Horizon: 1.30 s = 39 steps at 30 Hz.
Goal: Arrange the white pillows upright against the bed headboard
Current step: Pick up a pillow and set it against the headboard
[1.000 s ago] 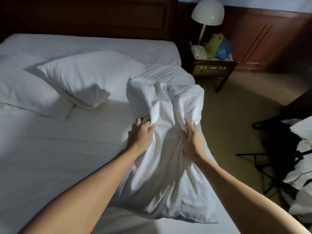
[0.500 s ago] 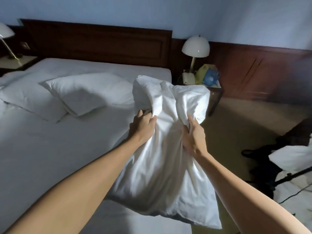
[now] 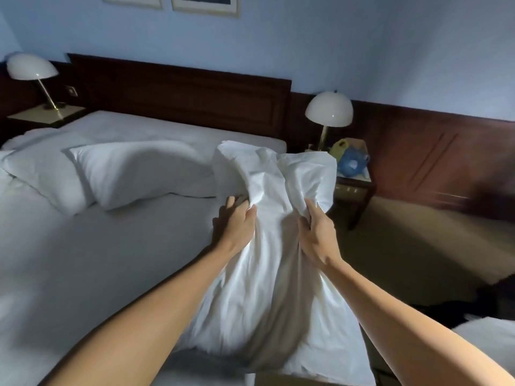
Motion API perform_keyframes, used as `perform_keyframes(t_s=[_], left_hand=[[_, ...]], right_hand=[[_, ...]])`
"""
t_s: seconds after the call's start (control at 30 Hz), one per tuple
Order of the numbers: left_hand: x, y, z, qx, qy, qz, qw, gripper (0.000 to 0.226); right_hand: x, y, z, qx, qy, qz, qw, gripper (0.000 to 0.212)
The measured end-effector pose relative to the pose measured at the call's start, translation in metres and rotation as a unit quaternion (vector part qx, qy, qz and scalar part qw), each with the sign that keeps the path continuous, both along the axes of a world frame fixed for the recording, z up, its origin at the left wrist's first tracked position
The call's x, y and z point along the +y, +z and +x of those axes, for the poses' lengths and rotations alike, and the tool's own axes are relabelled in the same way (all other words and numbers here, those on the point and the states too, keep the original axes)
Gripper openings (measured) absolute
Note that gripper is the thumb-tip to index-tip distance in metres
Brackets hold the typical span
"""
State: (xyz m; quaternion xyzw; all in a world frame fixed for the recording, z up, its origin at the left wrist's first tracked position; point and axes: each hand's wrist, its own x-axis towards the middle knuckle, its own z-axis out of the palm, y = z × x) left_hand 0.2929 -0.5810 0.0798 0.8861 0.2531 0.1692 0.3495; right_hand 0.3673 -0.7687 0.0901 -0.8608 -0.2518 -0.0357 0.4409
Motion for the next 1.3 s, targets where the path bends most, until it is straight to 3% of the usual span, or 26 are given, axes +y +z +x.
perform_keyframes(t_s=[0.27, 0.4, 0.67, 0.87, 1.03, 1.3], left_hand=[[-0.019, 0.026, 0.120, -0.003, 0.045, -0.012, 0.999, 0.026], [-0.015, 0.030, 0.184, -0.015, 0.070, -0.023, 0.997, 0.035], [0.018, 0.037, 0.301, -0.010, 0.121, 0.002, 0.993, 0.043], [0.072, 0.035, 0.382, -0.007, 0.155, 0.006, 0.988, 0.061], [0.147, 0.017, 0.450, 0.010, 0.175, -0.010, 0.984, 0.051], [0.299, 0.007, 0.555, 0.022, 0.209, -0.029, 0.977, 0.063]], right_hand=[[-0.016, 0.031, 0.134, 0.005, 0.039, -0.013, 0.999, 0.010], [-0.009, 0.032, 0.214, -0.008, 0.060, -0.007, 0.998, 0.029], [0.035, 0.049, 0.349, 0.009, 0.109, -0.014, 0.994, 0.048], [0.102, 0.040, 0.442, 0.019, 0.148, -0.010, 0.989, 0.056], [0.187, 0.024, 0.520, 0.029, 0.165, -0.023, 0.986, 0.051], [0.348, 0.018, 0.635, 0.048, 0.201, -0.041, 0.978, 0.052]])
